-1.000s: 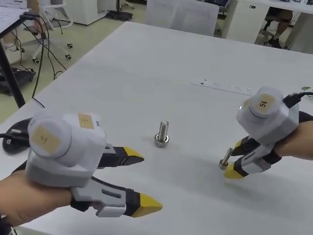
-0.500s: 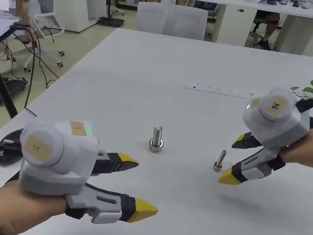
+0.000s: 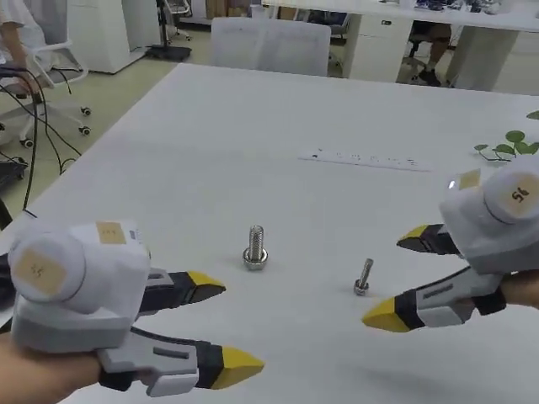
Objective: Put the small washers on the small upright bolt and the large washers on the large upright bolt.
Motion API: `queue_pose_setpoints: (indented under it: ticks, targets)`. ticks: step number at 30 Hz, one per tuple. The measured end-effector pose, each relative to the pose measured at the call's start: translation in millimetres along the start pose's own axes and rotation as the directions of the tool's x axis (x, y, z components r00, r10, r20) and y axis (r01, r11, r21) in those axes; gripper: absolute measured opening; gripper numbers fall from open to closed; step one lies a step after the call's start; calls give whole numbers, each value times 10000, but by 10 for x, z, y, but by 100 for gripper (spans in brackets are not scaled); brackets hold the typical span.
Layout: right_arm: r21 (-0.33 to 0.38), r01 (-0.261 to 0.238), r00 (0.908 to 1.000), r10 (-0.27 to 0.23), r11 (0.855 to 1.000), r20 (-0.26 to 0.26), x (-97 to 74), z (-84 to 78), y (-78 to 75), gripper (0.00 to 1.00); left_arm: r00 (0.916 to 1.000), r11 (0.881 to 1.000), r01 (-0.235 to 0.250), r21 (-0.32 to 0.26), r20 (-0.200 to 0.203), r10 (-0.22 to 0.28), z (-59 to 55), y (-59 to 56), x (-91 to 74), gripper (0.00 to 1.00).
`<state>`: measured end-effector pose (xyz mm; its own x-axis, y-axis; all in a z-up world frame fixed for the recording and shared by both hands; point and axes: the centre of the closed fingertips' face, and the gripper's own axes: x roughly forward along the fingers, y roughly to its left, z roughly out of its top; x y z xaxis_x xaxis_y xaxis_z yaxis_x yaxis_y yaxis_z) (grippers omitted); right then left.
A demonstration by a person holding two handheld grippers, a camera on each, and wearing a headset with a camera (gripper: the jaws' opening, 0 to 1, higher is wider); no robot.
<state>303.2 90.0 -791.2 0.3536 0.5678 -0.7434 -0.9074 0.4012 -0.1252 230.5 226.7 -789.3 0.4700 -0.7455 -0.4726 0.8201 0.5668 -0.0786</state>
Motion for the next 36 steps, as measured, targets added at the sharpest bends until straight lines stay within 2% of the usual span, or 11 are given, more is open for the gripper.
queue_pose_setpoints:
  ticks: [14,20,27,36]
  targets:
    - [1017,395,9947,-487,9940,903,-283,-176,356,77,9998,10000,-87,-36,167,88,33,-9,-81,59]
    - [1642,536,9883,-758,9850,1325,-317,-232,438,77,9995,9999,-120,-38,295,121,76,-40,-107,59]
    - [2064,624,9843,-944,9765,1494,-329,-330,523,77,9991,9998,-198,-66,373,200,87,-55,-135,59]
    - [2355,654,9811,-1056,9697,1622,-317,-368,616,77,9991,9998,-158,-76,388,161,82,-86,-132,59]
